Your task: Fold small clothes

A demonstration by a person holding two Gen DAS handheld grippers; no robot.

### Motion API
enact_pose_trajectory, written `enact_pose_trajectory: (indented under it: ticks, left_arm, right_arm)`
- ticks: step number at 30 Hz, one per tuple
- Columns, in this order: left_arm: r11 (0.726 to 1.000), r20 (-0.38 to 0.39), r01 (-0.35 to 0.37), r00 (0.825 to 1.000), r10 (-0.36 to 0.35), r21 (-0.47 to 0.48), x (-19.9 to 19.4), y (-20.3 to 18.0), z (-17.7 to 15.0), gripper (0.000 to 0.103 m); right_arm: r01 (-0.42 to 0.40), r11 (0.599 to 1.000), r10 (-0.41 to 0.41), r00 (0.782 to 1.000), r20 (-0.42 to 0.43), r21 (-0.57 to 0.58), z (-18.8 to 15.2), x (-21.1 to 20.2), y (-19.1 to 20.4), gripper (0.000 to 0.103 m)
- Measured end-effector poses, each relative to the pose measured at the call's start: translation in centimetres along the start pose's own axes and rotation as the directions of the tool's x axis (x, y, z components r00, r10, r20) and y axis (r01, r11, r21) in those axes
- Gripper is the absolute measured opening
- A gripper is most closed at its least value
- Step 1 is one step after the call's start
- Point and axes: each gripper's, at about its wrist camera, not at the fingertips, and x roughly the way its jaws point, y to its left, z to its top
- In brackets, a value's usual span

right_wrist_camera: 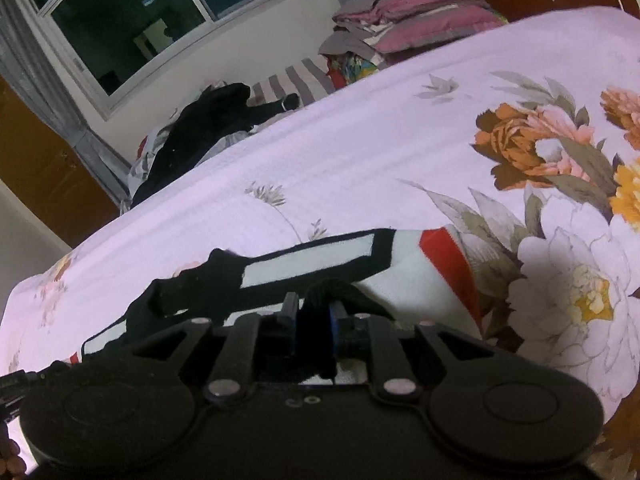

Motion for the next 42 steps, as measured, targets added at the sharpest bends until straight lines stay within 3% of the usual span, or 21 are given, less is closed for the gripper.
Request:
enact_pose_trajectory:
  ticks: [3,5,7,8,13,16,21,26,32,34,38,42]
  left_arm:
    - [0.998,-0.004,0.018,1.0,-0.018,-0.055,-0.3,0.6,0.5,0.01]
    - [0.998,0.012,0.018,1.0,-0.017,-0.068,-0.5,0.9,0.7,0.025]
    - [0.998,0.052,-0.011,0.999,0.014,-0.059,-1.1,1.0,0.7,0.054]
    - [0.998,0.064,-0.008,0.998,0.012,-0.06,-1.4,1.2,0.8,0.058]
    - [1.0,0.087,-0.002,0.996,0.003,-0.017,-2.4,1.2,0.4,0.058]
    - [0.998,0.084,0.015,0.996,-0.019,0.057,-2.8,0.0,-0.6,0.058]
    - [0.985,0.034,0.05,0.998,-0.056,0.164,-2.1,-2.3,-2.6,0.058]
    - [0.987,0.005,-0.021,1.0,0.021,0.16,-0.4,-1.4,-3.6,0.058]
    - [0.978,0.038,-0.054,0.998,0.048,0.202,-1.0,-0.1,-4.4,0.057]
    - [0.977,0.034,-0.061,0.998,0.055,0.205,-1.3,0.0,-4.4,0.057]
    - [0.977,0.03,-0.073,0.997,0.069,0.201,-2.1,-0.1,-4.3,0.057]
    - [0.983,0.034,-0.046,0.999,0.041,0.179,-3.8,-1.0,-4.9,0.057]
  right_arm:
    - [0.011,1.0,-0.011,1.0,0.026,0.0,0.3,-0.2,-0.1,0.026]
    - [0.03,0.999,-0.031,0.997,0.077,0.013,0.7,-0.8,-0.3,0.055]
    - [0.052,0.999,-0.051,0.994,0.1,-0.002,1.1,-1.1,-0.2,0.054]
    - [0.066,0.998,-0.064,0.992,0.107,-0.016,1.1,-1.3,-0.1,0.052]
    - [0.092,0.994,-0.081,0.983,0.164,-0.059,0.9,-2.4,0.0,0.043]
    - [0.078,0.982,-0.057,0.991,0.12,-0.173,0.1,-1.7,1.6,0.034]
    - [0.054,0.967,-0.042,0.998,0.053,-0.248,-1.2,-0.2,3.5,0.034]
    - [0.093,0.948,-0.087,0.996,0.031,-0.303,-2.2,0.7,3.6,0.034]
    - [0.24,0.854,-0.222,0.971,0.093,-0.462,-3.8,0.6,3.2,0.028]
    - [0.254,0.855,-0.237,0.967,0.095,-0.452,-3.7,0.4,2.8,0.036]
    - [0.212,0.898,-0.194,0.977,0.086,-0.386,-3.8,-1.2,2.5,0.033]
    - [0.135,0.91,-0.106,0.99,0.095,-0.392,-4.5,-3.2,4.4,0.033]
